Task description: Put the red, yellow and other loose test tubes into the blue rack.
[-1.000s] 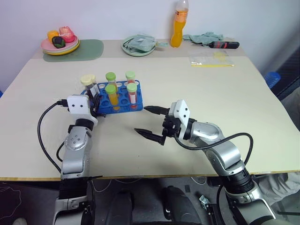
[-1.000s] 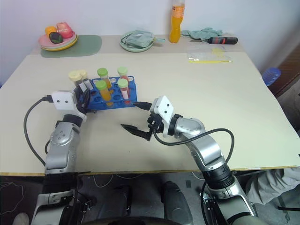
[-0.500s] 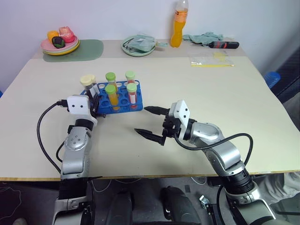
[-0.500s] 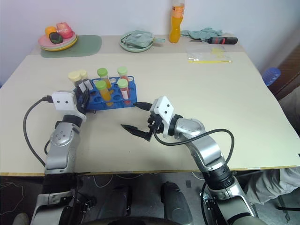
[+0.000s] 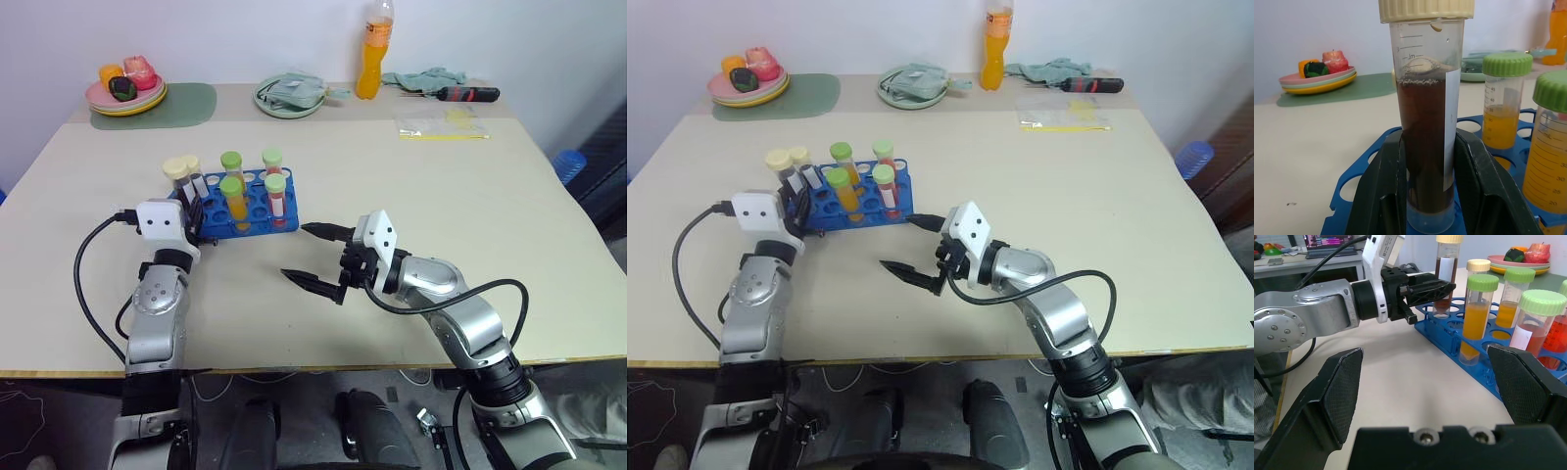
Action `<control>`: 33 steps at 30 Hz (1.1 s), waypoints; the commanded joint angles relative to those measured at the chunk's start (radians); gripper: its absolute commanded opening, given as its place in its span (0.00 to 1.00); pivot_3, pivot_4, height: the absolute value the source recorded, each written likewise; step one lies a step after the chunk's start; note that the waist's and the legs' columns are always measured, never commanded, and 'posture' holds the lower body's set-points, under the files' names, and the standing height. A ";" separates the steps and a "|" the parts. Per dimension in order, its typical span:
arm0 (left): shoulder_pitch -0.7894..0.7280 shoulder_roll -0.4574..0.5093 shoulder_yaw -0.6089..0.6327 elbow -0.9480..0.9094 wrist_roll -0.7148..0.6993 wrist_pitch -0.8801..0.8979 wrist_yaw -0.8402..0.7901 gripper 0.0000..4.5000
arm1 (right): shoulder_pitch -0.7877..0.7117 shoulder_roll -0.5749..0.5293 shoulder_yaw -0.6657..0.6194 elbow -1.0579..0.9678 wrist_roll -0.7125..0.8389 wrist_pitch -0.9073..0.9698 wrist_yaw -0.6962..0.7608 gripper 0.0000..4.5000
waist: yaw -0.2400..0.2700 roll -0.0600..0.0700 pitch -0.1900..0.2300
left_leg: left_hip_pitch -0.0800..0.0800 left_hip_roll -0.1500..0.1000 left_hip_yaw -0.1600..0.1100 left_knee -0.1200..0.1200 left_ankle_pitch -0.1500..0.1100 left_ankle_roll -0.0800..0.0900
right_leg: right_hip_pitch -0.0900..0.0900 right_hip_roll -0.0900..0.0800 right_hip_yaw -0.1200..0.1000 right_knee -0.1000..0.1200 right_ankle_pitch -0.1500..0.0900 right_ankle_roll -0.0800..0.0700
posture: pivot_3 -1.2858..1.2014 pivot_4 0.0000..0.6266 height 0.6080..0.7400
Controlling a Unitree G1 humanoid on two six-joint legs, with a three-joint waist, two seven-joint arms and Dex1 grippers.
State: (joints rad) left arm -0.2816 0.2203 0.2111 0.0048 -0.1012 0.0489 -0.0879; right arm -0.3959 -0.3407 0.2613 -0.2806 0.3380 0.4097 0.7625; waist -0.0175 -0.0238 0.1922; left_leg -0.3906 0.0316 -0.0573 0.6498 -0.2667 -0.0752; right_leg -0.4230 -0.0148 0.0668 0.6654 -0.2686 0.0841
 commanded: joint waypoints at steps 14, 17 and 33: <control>0.040 -0.033 -0.024 -0.016 -0.014 0.003 -0.010 0.17 | 0.008 -0.001 -0.016 -0.056 0.014 -0.002 -0.005 1.00 | 0.000 0.000 0.000 | 0.000 0.000 0.000 0.000 0.000 0.000 | 0.000 0.000 0.000 0.000 0.000 0.000 | 0.52 0.24 1.00; 0.051 -0.032 -0.025 -0.028 -0.010 0.007 -0.008 0.17 | 0.006 -0.001 -0.015 -0.053 0.014 -0.003 -0.004 1.00 | 0.000 0.000 0.000 | 0.000 0.000 0.000 0.000 0.000 0.000 | 0.000 0.000 0.000 0.000 0.000 0.000 | 0.52 0.24 1.00; 0.025 -0.010 -0.010 0.024 0.014 -0.011 0.019 0.17 | -0.007 0.001 -0.016 -0.040 0.012 -0.005 0.003 1.00 | -0.001 0.000 0.000 | 0.001 0.000 0.000 0.000 0.000 0.000 | 0.001 0.000 0.000 0.000 0.000 0.000 | 0.52 0.24 1.00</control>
State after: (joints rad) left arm -0.2686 0.2066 0.1926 0.0033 -0.0961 0.0295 -0.0786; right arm -0.3884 -0.3428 0.2612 -0.2831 0.3383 0.4102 0.7637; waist -0.0182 -0.0233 0.1919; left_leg -0.3901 0.0316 -0.0575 0.6498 -0.2667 -0.0752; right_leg -0.4224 -0.0146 0.0668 0.6653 -0.2686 0.0841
